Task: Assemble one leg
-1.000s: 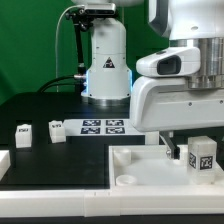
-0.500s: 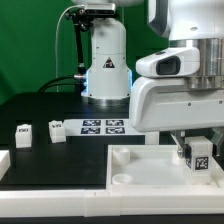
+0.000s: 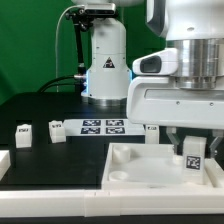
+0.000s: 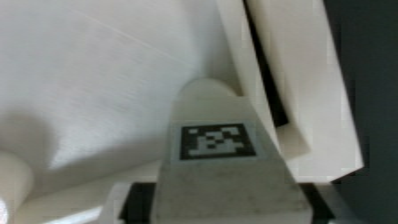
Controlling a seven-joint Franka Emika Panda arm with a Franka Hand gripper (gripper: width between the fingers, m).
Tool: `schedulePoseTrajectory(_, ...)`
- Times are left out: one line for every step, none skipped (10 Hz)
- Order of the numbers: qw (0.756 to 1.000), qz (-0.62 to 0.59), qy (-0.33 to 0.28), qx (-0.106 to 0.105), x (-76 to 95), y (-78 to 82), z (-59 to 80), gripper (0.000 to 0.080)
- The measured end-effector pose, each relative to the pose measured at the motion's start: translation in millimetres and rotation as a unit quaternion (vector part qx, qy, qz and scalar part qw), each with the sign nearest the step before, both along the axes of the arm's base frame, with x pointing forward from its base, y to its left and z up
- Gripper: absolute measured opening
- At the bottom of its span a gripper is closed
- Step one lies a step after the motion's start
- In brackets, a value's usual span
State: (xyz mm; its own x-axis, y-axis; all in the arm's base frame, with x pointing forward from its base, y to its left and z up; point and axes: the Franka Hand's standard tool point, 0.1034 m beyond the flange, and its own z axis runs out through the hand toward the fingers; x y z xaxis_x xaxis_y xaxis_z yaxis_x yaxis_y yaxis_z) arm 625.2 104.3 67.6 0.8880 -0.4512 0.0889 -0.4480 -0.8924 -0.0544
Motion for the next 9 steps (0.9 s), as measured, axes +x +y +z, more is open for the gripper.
schedulePoseTrajectory(0.998, -0.067, 0.001, 0.0, -1.4, -8.7, -0.1, 0.0296)
schedulePoseTrajectory(0.995, -0.099, -0.001, -0.003, -2.1, -14.1, -0.1, 0.0296)
schedulePoseTrajectory(0.989, -0.149, -0.002, -0.006, -3.0, -20.7, 0.0, 0.0303)
schedulePoseTrajectory(0.983, -0.182, -0.001, -0.011, -4.6, -26.1, 0.3, 0.0303)
schedulePoseTrajectory(0.983, -0.185, 0.0, -0.015, -5.3, -29.3, 0.6, 0.031)
schedulePoseTrajectory(0.983, -0.185, 0.0, -0.015, -5.4, -28.9, 0.0, 0.031)
schedulePoseTrajectory(0.983, -0.185, 0.0, -0.015, -5.5, -28.8, -0.1, 0.0485)
schedulePoseTrajectory(0.983, -0.185, 0.0, -0.015, -5.5, -28.8, -0.2, 0.0595)
schedulePoseTrajectory(0.983, -0.185, 0.0, -0.015, -5.5, -28.9, -0.2, 0.0633)
